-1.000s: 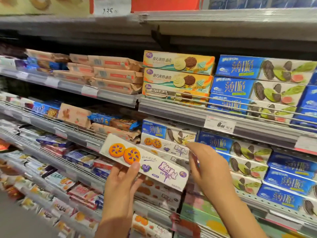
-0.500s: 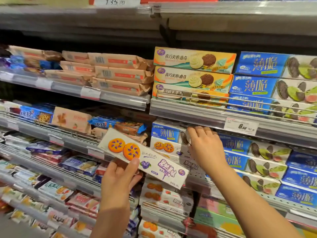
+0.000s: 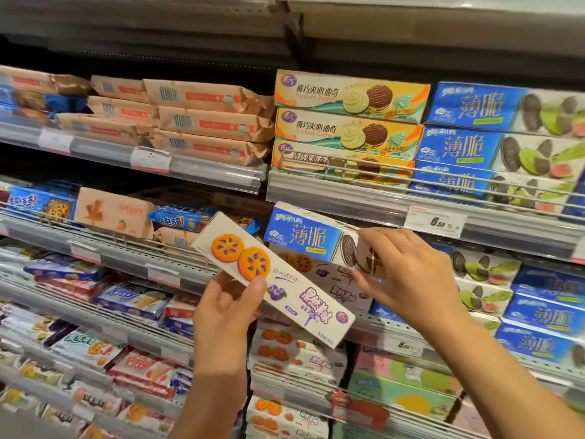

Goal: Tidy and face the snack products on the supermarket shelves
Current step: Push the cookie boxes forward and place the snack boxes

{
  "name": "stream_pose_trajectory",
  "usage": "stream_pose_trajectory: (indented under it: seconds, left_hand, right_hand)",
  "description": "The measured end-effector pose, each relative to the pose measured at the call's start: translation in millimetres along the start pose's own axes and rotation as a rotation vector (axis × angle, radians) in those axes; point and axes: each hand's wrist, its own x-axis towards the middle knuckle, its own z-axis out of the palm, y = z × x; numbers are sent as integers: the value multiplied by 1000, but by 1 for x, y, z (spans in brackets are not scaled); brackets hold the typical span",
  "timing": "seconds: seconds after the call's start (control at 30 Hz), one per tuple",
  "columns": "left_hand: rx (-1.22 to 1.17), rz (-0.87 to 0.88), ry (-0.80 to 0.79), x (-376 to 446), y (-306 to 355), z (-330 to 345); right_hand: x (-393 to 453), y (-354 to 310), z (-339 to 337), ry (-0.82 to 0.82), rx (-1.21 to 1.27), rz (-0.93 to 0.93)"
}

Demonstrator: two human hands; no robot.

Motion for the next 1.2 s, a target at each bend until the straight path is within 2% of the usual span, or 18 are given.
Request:
stream_pose_trajectory:
  seconds: [0.13,0.27,0.57,0.67,0.8,0.9,1.2]
  left_hand:
    - [-43,21,49,-8,11,19]
    - [-103,79,-51,-20,14,59]
    - [-230,6,-166,-59,-17,186]
    - [-259,4,-206,-67,-26,214]
    - [-234,-21,-223,-73,-32,248]
    - [-236,-50,-214,-78,-32,263]
    - [-240,-75,-124,-96,-32,268]
  right_hand:
    - [-22,31,-45,119,74,27]
    - [-44,77,-99,197,70,73]
    - [-78,214,-212,276,-315,217]
    - [-81,263,-244,285,-422,212]
    - [-72,312,-271,132,-555,197]
    - [-58,332,-273,50,-567,202]
    - [-17,369,-243,-131,-352,230]
